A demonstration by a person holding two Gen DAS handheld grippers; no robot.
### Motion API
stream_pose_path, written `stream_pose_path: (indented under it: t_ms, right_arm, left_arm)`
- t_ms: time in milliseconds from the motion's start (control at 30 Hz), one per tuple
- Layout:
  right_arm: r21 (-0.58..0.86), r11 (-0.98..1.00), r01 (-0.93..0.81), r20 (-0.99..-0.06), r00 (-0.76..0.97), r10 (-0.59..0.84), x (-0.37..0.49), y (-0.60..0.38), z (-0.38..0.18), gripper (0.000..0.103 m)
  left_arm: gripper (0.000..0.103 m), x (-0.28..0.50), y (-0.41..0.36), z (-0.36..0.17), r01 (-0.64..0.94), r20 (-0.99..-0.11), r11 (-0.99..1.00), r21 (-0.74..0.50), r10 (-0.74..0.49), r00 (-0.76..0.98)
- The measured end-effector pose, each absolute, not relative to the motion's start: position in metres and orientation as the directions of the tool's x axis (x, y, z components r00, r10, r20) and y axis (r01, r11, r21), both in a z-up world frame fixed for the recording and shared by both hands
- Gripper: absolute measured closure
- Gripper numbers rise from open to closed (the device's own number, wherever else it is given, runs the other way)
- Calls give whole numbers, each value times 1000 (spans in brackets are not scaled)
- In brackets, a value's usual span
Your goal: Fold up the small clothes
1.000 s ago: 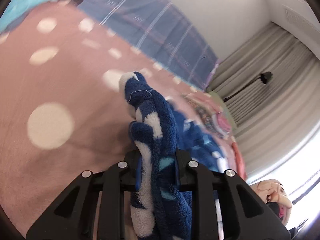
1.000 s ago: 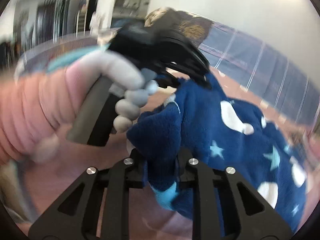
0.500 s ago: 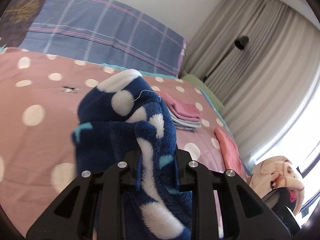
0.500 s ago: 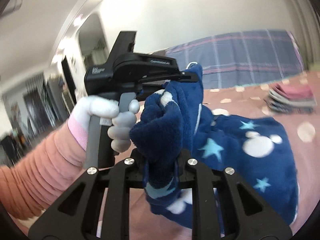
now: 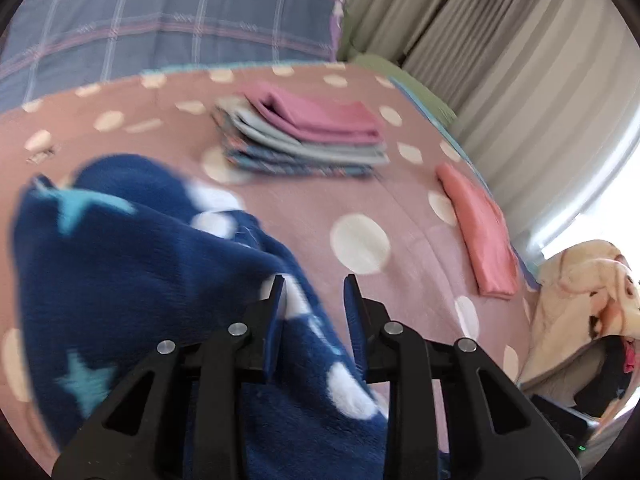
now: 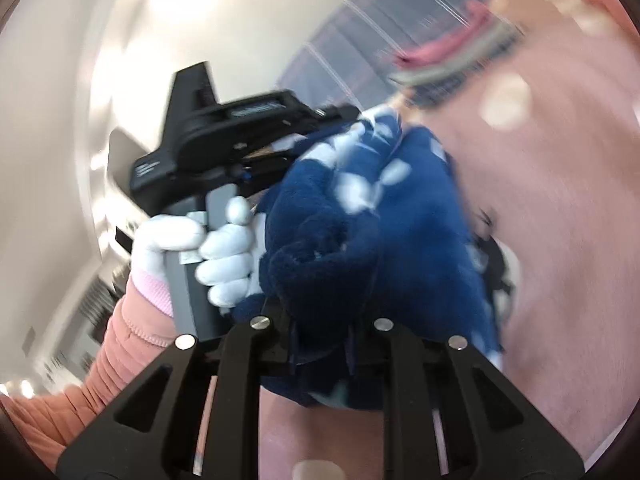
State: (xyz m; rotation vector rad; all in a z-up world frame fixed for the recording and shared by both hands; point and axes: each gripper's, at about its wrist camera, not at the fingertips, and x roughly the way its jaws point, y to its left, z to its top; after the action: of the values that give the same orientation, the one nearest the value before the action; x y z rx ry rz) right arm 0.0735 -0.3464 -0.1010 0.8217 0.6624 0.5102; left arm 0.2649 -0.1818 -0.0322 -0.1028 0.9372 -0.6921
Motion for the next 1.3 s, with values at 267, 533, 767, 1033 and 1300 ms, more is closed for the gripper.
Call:
stream_pose_path:
  t_ms: [267, 533, 767, 1033, 1300]
  right_arm:
    - [816, 557, -157, -319, 681, 660, 67, -353, -110, 86]
    - [791, 587, -172, -334, 683, 650, 79, -353, -107, 86]
    - [585, 738, -338, -316, 742, 591, 65, -320, -35, 86]
    - [610, 767, -199, -444, 716, 539, 49, -340, -85, 86]
    - [723, 681, -114, -450, 670, 591, 50, -362, -114, 82]
  left_arm:
    - [73, 240, -201, -23, 609, -684, 727, -316, -619, 384]
    - [62, 217, -128, 18, 563, -600, 812, -153, -529, 600]
    - [64, 221, -103, -6, 526, -647, 838, -144, -482, 591]
    - [67, 198, -148, -49, 643, -691, 765, -38, -484, 536]
    - [68, 189, -168, -57, 669, -699, 741, 55, -450, 556]
